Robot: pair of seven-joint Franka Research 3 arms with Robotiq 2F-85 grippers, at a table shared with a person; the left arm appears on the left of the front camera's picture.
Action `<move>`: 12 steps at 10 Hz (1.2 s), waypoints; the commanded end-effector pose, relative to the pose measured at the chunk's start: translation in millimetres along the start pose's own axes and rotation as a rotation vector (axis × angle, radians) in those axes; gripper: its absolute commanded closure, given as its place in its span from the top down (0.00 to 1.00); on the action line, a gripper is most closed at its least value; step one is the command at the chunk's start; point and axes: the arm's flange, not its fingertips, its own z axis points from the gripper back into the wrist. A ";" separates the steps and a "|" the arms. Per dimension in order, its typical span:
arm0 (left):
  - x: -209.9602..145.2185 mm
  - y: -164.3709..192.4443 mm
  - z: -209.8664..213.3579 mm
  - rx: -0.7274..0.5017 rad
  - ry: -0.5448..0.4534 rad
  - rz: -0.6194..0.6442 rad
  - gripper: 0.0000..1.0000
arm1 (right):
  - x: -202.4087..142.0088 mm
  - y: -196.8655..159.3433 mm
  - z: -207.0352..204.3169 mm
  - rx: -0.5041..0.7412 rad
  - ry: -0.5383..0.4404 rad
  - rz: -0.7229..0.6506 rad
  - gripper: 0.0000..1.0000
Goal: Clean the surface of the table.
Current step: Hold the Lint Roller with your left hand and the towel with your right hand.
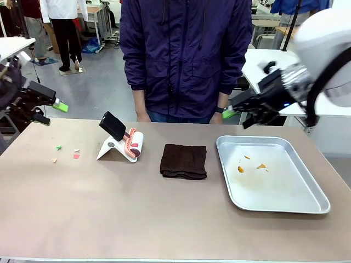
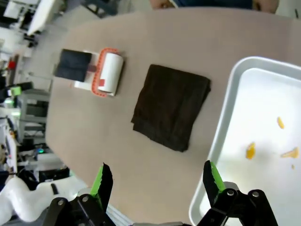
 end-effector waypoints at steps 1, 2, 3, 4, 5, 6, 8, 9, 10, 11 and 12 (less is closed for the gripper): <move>18.4 13.0 -5.5 -0.022 0.010 -0.031 1.00 | 13.2 19.2 -34.5 -0.075 0.018 -0.065 1.00; 24.4 16.6 -8.2 -0.050 0.014 -0.026 1.00 | 11.2 25.3 -54.1 -0.082 0.046 -0.077 1.00; 30.0 20.1 -11.8 -0.070 0.032 -0.024 1.00 | 10.0 28.7 -71.2 -0.082 0.078 -0.112 1.00; 34.3 22.0 -17.6 -0.104 0.054 -0.022 1.00 | 9.5 29.4 -79.2 -0.087 0.069 -0.149 1.00; 35.3 25.2 -19.6 -0.124 0.084 -0.021 1.00 | 10.7 25.0 -76.9 -0.097 0.059 -0.180 1.00; 27.4 19.5 -17.5 -0.044 0.044 -0.009 1.00 | -1.1 22.5 -80.0 -0.068 0.081 -0.101 1.00; 27.4 19.5 -17.5 -0.044 0.044 -0.009 1.00 | -1.1 22.5 -80.0 -0.068 0.081 -0.101 1.00; 27.4 19.5 -17.5 -0.044 0.044 -0.009 1.00 | -1.1 22.5 -80.0 -0.068 0.081 -0.101 1.00; 27.4 19.5 -17.5 -0.044 0.044 -0.009 1.00 | -1.1 22.5 -80.0 -0.068 0.081 -0.101 1.00; 32.3 21.7 -17.3 -0.055 0.052 -0.012 1.00 | 0.1 23.6 -83.0 -0.072 0.082 -0.127 1.00; 36.3 3.0 -21.5 -0.123 0.053 -0.010 1.00 | 0.9 29.2 -85.6 -0.142 0.079 -0.170 1.00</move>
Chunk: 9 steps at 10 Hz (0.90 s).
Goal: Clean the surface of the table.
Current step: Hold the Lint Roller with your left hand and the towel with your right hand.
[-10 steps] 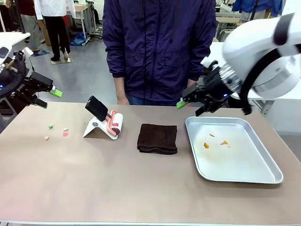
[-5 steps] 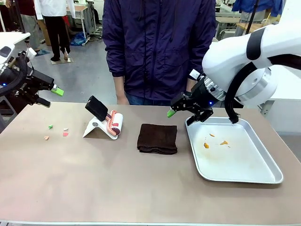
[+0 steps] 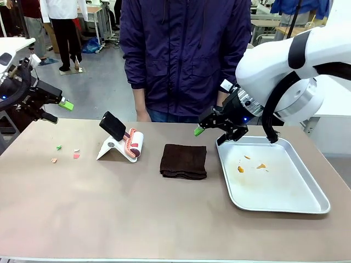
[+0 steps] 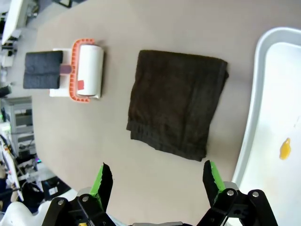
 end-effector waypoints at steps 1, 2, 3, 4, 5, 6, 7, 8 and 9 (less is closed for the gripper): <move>13.8 -28.1 -12.3 -0.037 0.013 0.011 1.00 | 0.1 12.9 -6.4 -0.114 -0.029 -0.072 1.00; 26.0 -37.9 -23.0 -0.043 0.033 0.019 1.00 | 0.6 16.6 -13.7 -0.140 -0.020 -0.083 1.00; 36.7 -45.2 -35.7 -0.054 0.060 0.024 1.00 | 1.8 17.6 -22.0 -0.166 0.004 -0.110 1.00; 46.8 -49.9 -50.1 -0.032 0.084 0.030 1.00 | 4.1 19.5 -31.1 -0.192 0.014 -0.125 1.00; 52.7 -53.0 -62.6 -0.030 0.119 0.031 1.00 | 7.9 20.3 -41.2 -0.221 0.038 -0.133 1.00; 58.2 -54.7 -73.4 -0.016 0.148 0.034 1.00 | 13.5 21.2 -52.5 -0.248 0.062 -0.138 1.00; 64.1 -56.5 -82.7 -0.008 0.168 0.035 1.00 | 21.7 24.1 -64.9 -0.261 0.075 -0.131 1.00; 70.1 -55.6 -90.9 0.020 0.180 0.045 1.00 | 30.5 28.2 -79.9 -0.285 0.097 -0.118 1.00; 75.8 -54.3 -99.9 0.053 0.195 0.053 1.00 | 38.5 31.3 -96.3 -0.332 0.125 -0.116 1.00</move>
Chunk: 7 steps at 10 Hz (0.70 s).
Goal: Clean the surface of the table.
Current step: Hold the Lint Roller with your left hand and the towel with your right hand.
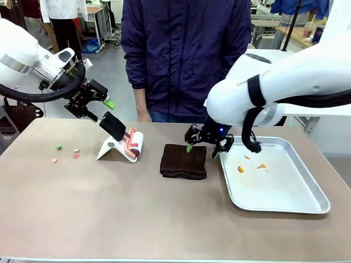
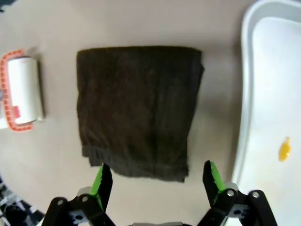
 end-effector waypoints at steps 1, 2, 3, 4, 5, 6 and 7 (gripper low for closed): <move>15.8 -2.6 -5.8 0.066 0.034 0.039 1.00 | 25.2 28.6 -19.0 -0.085 0.053 -0.016 1.00; 18.8 -1.0 -12.7 0.073 0.057 0.046 1.00 | 31.0 32.1 -28.0 -0.088 0.056 -0.021 1.00; 18.3 1.3 -18.4 0.104 0.060 0.064 1.00 | 35.2 35.4 -34.6 -0.094 0.059 -0.031 1.00; 16.9 3.0 -21.4 0.105 0.071 0.075 1.00 | 39.5 38.0 -41.6 -0.119 0.060 -0.044 1.00; 14.6 3.4 -22.3 0.118 0.073 0.088 1.00 | 42.3 38.5 -46.2 -0.150 0.046 -0.066 1.00; 11.6 1.6 -23.5 0.129 0.073 0.095 1.00 | 44.4 38.1 -49.5 -0.166 0.047 -0.077 1.00; 8.4 1.0 -22.7 0.120 0.072 0.094 1.00 | 45.6 37.0 -52.8 -0.198 0.055 -0.083 1.00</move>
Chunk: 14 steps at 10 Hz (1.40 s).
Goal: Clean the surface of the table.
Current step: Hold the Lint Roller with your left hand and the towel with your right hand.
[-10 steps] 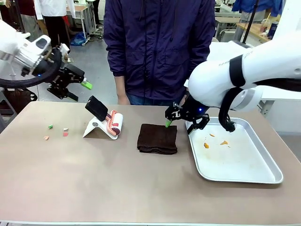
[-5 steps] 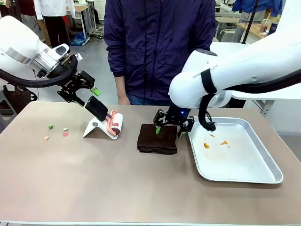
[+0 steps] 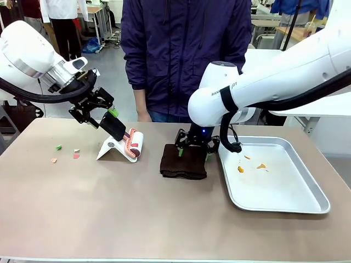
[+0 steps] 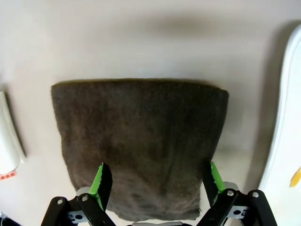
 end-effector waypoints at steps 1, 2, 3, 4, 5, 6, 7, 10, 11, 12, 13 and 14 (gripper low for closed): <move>-9.1 -6.8 2.1 0.019 -0.008 0.020 1.00 | 6.0 9.4 -3.5 -0.069 0.014 -0.027 1.00; -11.7 -5.6 0.9 0.015 -0.007 0.022 1.00 | 7.0 8.4 -6.2 -0.072 0.020 -0.023 1.00; -14.0 -3.7 -0.6 0.011 0.003 0.028 1.00 | 7.7 7.0 -9.2 -0.085 0.031 -0.025 1.00; -16.5 -2.3 -1.3 0.019 0.008 0.036 1.00 | 7.1 6.4 -9.5 -0.091 0.032 -0.017 1.00; -19.1 -1.3 -0.4 0.020 0.010 0.035 1.00 | 7.4 5.3 -9.7 -0.093 0.029 -0.013 1.00; -20.8 -1.5 1.2 0.021 0.006 0.031 1.00 | 8.2 4.4 -9.8 -0.091 0.029 -0.015 1.00; -21.7 -3.0 1.7 0.022 0.002 0.024 1.00 | 8.5 4.0 -10.5 -0.086 0.029 -0.017 1.00; -20.5 1.3 1.1 0.019 0.005 0.029 1.00 | 9.8 2.0 -12.0 -0.092 0.044 -0.024 1.00; -19.9 1.6 1.2 0.019 -0.019 0.033 1.00 | 9.4 2.0 -12.1 -0.090 0.047 -0.023 1.00; -19.1 0.6 0.9 0.002 -0.034 0.027 1.00 | 9.1 2.8 -12.5 -0.082 0.047 -0.022 1.00; -18.5 0.5 -0.3 0.002 -0.047 0.028 0.98 | 9.2 3.6 -13.0 -0.076 0.049 -0.023 1.00; -16.6 2.6 -0.6 0.014 -0.059 0.034 0.65 | 9.5 4.9 -13.5 -0.058 0.062 -0.011 1.00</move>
